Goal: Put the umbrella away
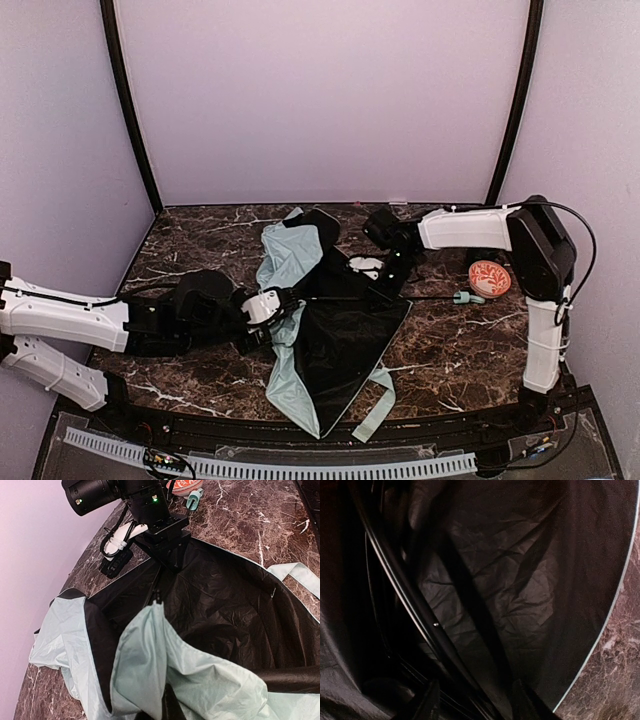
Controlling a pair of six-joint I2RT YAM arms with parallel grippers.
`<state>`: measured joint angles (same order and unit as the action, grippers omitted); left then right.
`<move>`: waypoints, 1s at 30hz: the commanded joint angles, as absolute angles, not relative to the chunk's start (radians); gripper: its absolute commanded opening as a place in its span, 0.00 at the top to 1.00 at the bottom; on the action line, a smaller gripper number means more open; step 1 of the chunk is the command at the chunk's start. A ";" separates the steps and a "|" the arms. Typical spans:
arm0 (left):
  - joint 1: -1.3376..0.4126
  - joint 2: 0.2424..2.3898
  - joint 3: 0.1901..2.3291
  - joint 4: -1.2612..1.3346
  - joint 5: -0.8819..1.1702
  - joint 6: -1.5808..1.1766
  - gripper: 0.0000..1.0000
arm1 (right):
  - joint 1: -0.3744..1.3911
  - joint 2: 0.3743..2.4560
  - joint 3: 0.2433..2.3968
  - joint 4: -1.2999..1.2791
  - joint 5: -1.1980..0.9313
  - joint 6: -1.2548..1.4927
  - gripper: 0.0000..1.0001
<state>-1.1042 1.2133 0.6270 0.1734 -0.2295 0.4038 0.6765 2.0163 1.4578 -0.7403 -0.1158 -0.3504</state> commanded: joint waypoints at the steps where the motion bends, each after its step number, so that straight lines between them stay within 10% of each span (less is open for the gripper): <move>1: -1.103 1.195 0.616 0.202 -0.247 0.398 1.00 | 0.690 2.031 1.470 -0.722 -0.121 -0.377 0.59; 9: -1.103 1.128 0.591 0.271 -0.269 0.393 1.00 | 0.723 2.030 1.500 -0.703 -0.155 -0.396 0.98; 18: -1.103 0.960 0.526 0.397 -0.329 0.400 0.99 | 0.715 1.893 1.543 -0.649 -0.199 -0.325 1.00; 23: -1.102 0.928 0.544 0.382 -0.360 0.385 0.30 | 0.700 1.807 1.560 -0.565 -0.233 -0.220 1.00; 30: -1.103 0.862 0.597 0.333 -0.339 0.357 0.07 | 0.658 1.658 1.559 -0.373 -0.243 -0.057 1.00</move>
<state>-1.0981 0.9203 0.5480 0.3408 -0.3523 0.3820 0.6788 1.7653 1.5150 -0.5980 -0.2169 -0.1856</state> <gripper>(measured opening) 0.901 0.047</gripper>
